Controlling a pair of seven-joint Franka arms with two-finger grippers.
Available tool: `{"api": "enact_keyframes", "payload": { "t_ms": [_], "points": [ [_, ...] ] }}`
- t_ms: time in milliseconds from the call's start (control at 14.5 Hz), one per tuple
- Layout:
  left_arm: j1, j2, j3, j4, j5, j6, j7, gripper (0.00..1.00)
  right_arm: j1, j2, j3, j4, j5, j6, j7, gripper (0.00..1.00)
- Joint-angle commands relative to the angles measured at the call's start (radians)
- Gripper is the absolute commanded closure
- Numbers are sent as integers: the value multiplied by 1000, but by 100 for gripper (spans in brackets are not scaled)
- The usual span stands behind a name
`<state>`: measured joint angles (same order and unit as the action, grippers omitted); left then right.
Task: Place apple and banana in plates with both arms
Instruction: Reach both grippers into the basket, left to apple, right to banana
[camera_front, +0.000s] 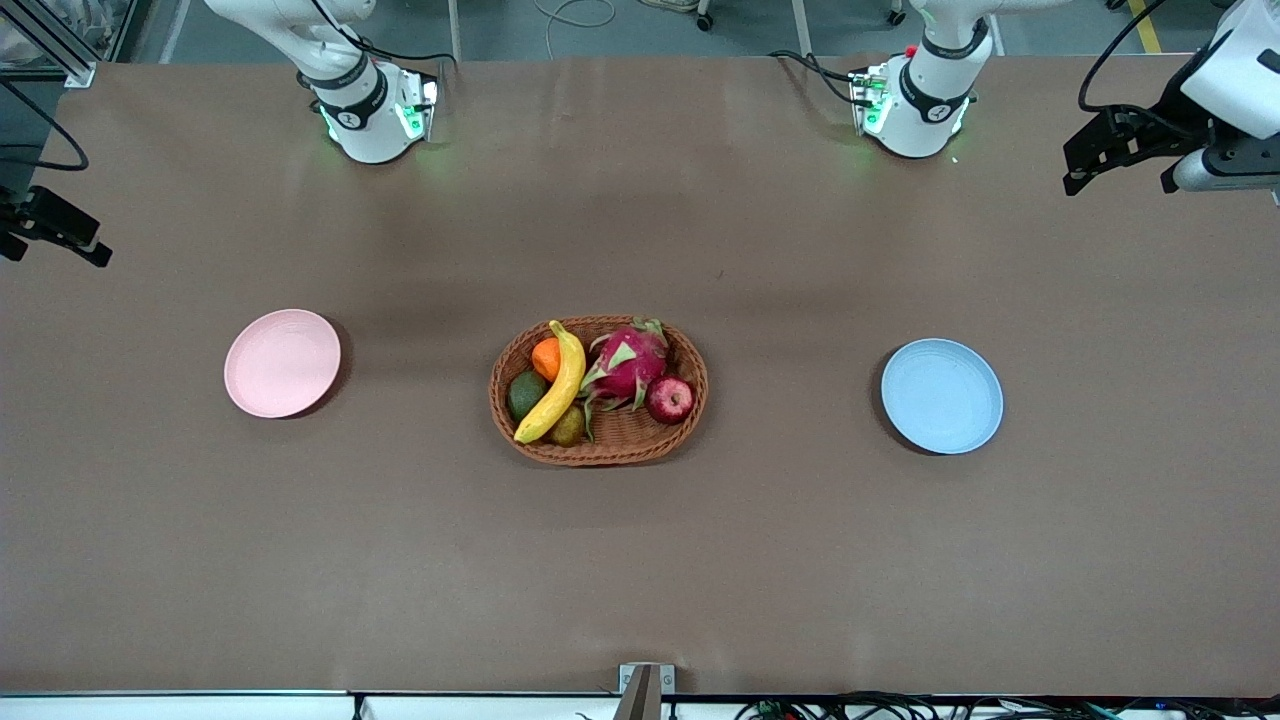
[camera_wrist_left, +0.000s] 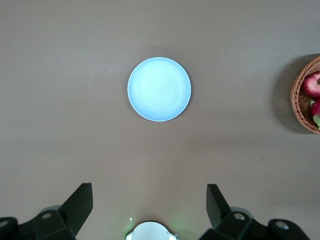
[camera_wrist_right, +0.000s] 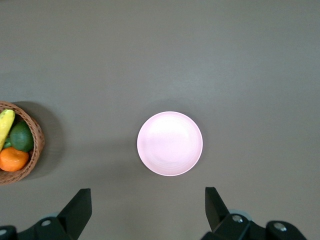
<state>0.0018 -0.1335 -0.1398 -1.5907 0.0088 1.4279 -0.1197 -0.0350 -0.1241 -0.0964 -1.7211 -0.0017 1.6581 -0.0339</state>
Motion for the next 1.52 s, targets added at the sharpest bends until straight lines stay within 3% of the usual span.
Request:
{"api": "enact_keyframes", "payload": {
  "t_ms": [0, 414, 621, 897, 1241, 1448],
  "points": [
    [6, 3, 0, 21, -6, -23, 18, 0, 10, -22, 1, -37, -31, 26, -8, 0],
    [-12, 92, -10, 52, -6, -6, 15, 0, 9, -22, 1, -43, -31, 25, -9, 0],
    [-25, 149, -69, 51, -10, 69, -38, 0, 18, -14, 3, -43, -31, 2, -7, 0],
    [-42, 273, -155, 52, -1, 199, -263, 0, 162, 41, 3, -92, -29, 37, 75, 0],
    [-176, 454, -156, 54, -7, 320, -535, 0, 372, 176, 3, -123, -3, 178, 321, 0],
    [-262, 555, -156, 54, -13, 475, -777, 0, 426, 300, 3, -112, 83, 259, 386, 0]
  ]
}}
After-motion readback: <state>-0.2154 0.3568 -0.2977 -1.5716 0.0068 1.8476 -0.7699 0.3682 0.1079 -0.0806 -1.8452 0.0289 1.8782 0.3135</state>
